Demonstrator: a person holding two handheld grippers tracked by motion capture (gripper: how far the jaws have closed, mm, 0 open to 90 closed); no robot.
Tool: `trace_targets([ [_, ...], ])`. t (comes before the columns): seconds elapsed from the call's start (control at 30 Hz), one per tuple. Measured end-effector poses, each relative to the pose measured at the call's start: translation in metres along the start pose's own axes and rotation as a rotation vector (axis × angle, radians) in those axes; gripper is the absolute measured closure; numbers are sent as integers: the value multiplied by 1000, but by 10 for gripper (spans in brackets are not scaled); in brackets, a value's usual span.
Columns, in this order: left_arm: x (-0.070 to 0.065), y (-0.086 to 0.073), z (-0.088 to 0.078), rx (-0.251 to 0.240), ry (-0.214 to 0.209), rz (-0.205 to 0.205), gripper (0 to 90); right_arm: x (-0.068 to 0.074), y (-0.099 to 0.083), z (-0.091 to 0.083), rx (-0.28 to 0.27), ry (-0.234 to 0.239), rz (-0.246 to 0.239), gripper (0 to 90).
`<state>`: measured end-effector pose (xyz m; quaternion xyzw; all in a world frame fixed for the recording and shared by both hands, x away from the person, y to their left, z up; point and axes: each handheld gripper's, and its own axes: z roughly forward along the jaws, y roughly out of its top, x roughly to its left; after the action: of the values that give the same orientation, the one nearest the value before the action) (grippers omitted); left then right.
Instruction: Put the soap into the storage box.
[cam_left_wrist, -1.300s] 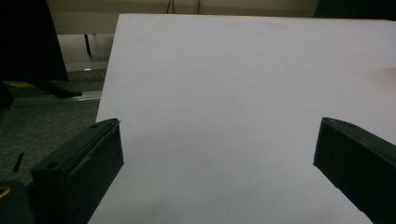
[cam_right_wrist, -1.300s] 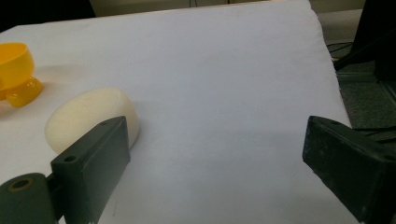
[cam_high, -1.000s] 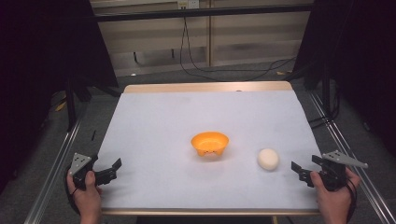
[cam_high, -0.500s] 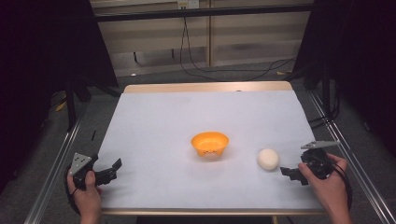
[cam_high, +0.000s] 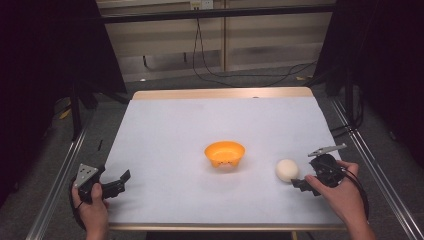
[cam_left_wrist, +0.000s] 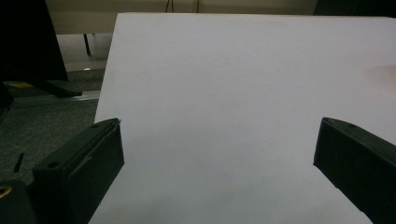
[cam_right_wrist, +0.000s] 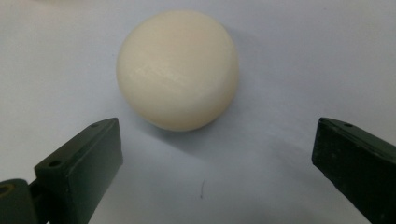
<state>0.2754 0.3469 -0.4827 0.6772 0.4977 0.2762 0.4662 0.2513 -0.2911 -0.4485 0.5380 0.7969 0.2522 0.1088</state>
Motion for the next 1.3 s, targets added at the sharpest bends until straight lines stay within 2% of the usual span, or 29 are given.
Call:
trace_targets([
  [0.33, 0, 0, 0, 1, -1, -2, 15, 8, 14, 10, 10, 5, -8, 40],
  [0.5, 0, 0, 0, 2, 0, -1, 15, 12, 20, 16, 15, -8, -11, 64],
  [0.7, 1, 0, 0, 4, 0, 0, 14, 15, 24, 18, 10, -10, -31, 87],
  [0.77, 1, 0, 0, 4, 0, 0, 14, 16, 26, 19, 2, -11, -22, 108],
  [1.0, 1, 0, 0, 5, 1, 5, 14, 20, 30, 25, 15, -6, -43, 187],
  [1.3, 1, 0, 0, 4, 1, 4, 14, 21, 33, 31, 32, -7, -33, 220],
])
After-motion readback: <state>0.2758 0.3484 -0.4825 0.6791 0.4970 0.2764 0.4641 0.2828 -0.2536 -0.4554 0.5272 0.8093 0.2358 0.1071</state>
